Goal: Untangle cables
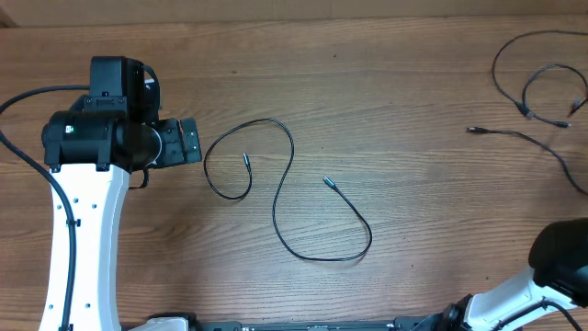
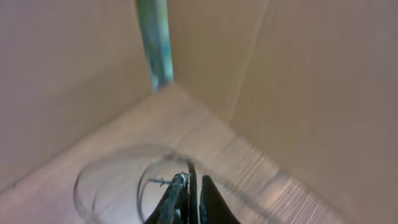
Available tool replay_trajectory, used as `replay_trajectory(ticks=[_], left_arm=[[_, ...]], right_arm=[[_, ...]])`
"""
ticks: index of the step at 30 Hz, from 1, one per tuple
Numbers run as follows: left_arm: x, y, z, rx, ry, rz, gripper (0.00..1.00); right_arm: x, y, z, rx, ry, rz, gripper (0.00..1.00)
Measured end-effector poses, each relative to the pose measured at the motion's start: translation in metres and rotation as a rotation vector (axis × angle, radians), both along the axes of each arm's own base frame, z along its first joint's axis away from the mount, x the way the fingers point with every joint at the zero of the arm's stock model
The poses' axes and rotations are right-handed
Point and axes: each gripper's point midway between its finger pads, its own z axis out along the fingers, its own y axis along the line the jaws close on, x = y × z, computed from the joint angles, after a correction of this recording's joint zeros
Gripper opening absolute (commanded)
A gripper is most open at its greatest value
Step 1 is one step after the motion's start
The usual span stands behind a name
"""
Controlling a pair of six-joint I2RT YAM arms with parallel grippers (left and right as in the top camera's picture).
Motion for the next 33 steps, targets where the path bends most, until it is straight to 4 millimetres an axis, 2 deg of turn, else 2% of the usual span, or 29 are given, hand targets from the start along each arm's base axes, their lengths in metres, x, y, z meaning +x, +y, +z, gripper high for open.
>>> replay_trajectory(ticks=[1, 3, 6, 10, 13, 14, 15, 16, 17, 18, 19, 21, 26, 33], left_arm=[[0.000, 0.000, 0.000, 0.000, 0.000, 0.000, 1.00], [0.000, 0.000, 0.000, 0.000, 0.000, 0.000, 1.00], [0.000, 0.000, 0.000, 0.000, 0.000, 0.000, 1.00], [0.000, 0.000, 0.000, 0.000, 0.000, 0.000, 1.00], [0.000, 0.000, 0.000, 0.000, 0.000, 0.000, 0.99], [0.000, 0.000, 0.000, 0.000, -0.001, 0.000, 0.99], [0.000, 0.000, 0.000, 0.000, 0.000, 0.000, 0.99], [0.000, 0.000, 0.000, 0.000, 0.000, 0.000, 0.99], [0.000, 0.000, 0.000, 0.000, 0.000, 0.000, 0.99], [0.000, 0.000, 0.000, 0.000, -0.001, 0.000, 0.99], [0.000, 0.000, 0.000, 0.000, 0.000, 0.000, 0.99], [0.000, 0.000, 0.000, 0.000, -0.001, 0.000, 1.00], [0.000, 0.000, 0.000, 0.000, 0.000, 0.000, 0.99], [0.000, 0.000, 0.000, 0.000, 0.000, 0.000, 0.99]], right_arm=[[0.000, -0.001, -0.020, 0.041, 0.023, 0.004, 0.50], [0.002, 0.002, -0.047, 0.095, 0.048, 0.030, 0.67], [0.003, 0.011, -0.071, 0.157, 0.078, 0.069, 0.87], [0.013, 0.031, -0.078, 0.240, 0.055, 0.168, 0.95], [0.019, 0.059, -0.084, 0.346, 0.042, 0.289, 1.00], [0.022, 0.075, -0.086, 0.395, 0.035, 0.355, 1.00], [0.023, 0.080, -0.087, 0.408, 0.035, 0.380, 1.00], [0.026, 0.096, -0.091, 0.444, 0.040, 0.442, 1.00], [0.028, 0.121, -0.100, 0.492, 0.060, 0.524, 1.00], [0.029, 0.131, -0.105, 0.509, 0.074, 0.553, 1.00], [0.031, 0.160, -0.117, 0.545, 0.110, 0.628, 1.00], [0.034, 0.192, -0.131, 0.566, 0.152, 0.707, 1.00], [0.034, 0.290, -0.168, 0.601, 0.263, 0.924, 1.00], [0.028, 0.397, -0.201, 0.564, 0.315, 1.163, 1.00]])
